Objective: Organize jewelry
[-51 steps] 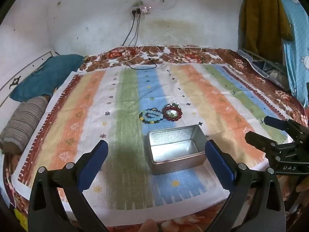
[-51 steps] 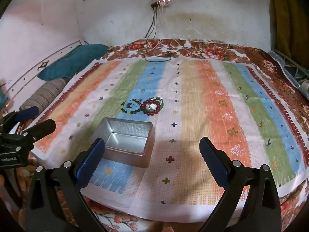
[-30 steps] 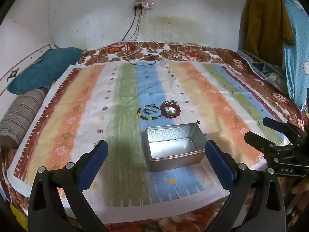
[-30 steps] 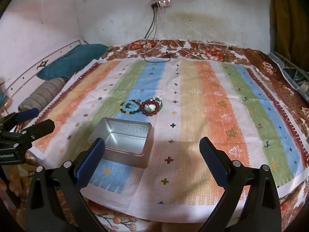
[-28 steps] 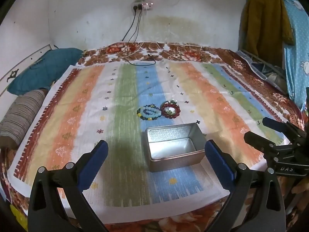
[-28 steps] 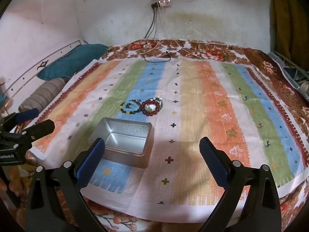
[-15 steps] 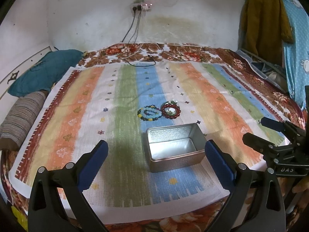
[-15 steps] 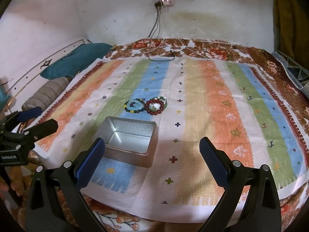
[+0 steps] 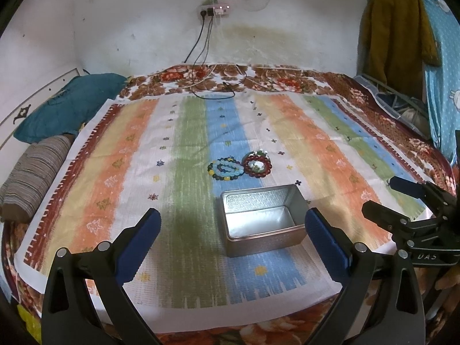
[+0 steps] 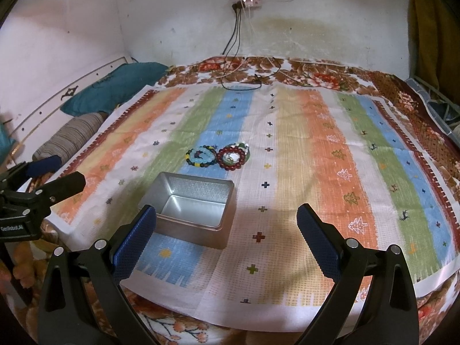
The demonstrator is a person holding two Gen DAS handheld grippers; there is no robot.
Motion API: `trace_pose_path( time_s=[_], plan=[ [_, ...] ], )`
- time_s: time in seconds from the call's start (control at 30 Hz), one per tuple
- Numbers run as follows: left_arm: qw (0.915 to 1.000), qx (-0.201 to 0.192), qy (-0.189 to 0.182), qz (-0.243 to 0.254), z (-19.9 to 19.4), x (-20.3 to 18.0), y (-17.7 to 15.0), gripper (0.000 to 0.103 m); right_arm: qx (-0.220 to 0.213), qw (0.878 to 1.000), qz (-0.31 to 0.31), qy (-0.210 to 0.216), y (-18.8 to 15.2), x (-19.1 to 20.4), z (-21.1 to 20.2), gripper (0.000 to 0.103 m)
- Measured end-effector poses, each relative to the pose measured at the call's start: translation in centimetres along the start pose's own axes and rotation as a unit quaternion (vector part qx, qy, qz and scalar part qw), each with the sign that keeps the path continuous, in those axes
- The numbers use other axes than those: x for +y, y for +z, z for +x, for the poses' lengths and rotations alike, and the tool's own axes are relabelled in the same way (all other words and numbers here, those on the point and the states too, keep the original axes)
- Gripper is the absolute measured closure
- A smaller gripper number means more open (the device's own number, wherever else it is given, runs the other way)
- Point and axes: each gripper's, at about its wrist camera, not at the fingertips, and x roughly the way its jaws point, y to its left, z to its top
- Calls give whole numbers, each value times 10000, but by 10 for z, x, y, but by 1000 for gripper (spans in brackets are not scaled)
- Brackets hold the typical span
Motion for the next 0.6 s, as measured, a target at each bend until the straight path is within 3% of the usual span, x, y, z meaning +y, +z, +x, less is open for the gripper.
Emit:
trace_pose_path(
  time_s=[0.6],
  plan=[
    [10000, 63, 27, 23, 3, -2, -2, 6, 100, 9999, 61, -41, -2, -3, 5, 4]
  ],
)
